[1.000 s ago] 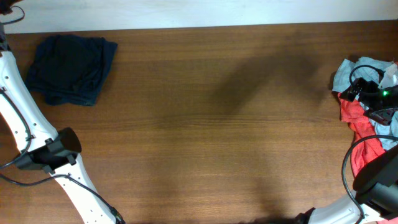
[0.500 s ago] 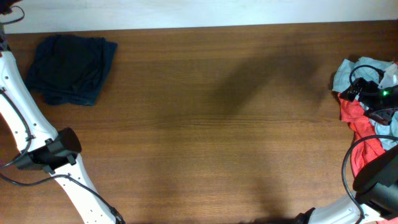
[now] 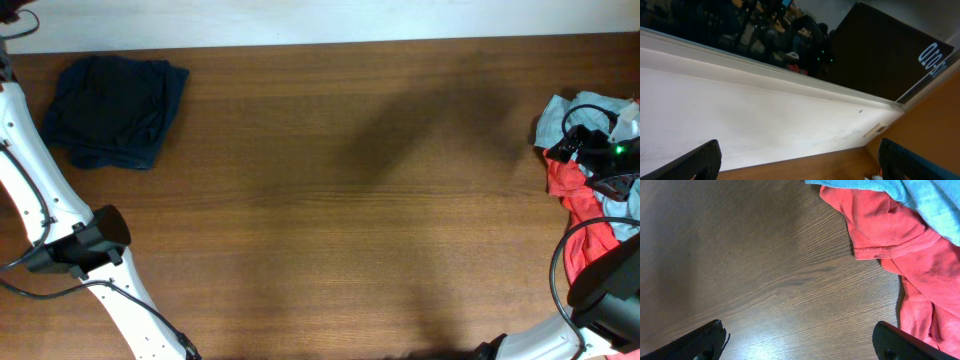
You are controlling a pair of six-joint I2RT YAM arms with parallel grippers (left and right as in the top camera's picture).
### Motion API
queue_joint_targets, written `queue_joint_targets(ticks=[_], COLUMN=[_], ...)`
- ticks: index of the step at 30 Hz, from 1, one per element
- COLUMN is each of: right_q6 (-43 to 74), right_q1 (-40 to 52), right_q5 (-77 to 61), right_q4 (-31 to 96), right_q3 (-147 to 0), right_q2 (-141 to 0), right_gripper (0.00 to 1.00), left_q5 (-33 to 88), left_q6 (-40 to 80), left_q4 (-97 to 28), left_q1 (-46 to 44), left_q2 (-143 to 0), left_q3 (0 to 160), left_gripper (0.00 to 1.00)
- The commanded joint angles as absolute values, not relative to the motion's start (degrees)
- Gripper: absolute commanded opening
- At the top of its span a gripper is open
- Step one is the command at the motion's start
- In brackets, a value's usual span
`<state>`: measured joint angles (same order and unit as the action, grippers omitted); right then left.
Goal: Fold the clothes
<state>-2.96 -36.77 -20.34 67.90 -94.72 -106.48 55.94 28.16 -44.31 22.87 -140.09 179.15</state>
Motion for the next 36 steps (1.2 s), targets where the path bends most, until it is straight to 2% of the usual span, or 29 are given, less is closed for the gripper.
queue_joint_targets(ticks=[1,9,15,36], right_q6=[-2.52,-2.52,-2.52,-2.52], right_q1=[-36.82,-35.86,-30.11,16.67], right_q5=[-19.62,-19.57,-19.59,-19.62], right_q4=[67.90,67.90,67.90,67.90], right_q3=[-95.04,-95.04,-95.04,-95.07], right_q2=[-106.24,-106.34,-106.32,-93.47], right_gripper=[0.98,0.99,0.99,0.99], left_q5=[56.16,56.16,56.16,56.16], left_q6=[28.47,28.47,28.47,28.47], left_q4=[-44.18,-44.18,-44.18,-44.18], left_q1=[23.03,23.03,23.03,23.03], left_q2=[-139.70,-139.70,-139.70,-139.70], left_q3=[179.33,179.33,179.33,179.33], left_gripper=[0.99,0.99,0.99,0.99])
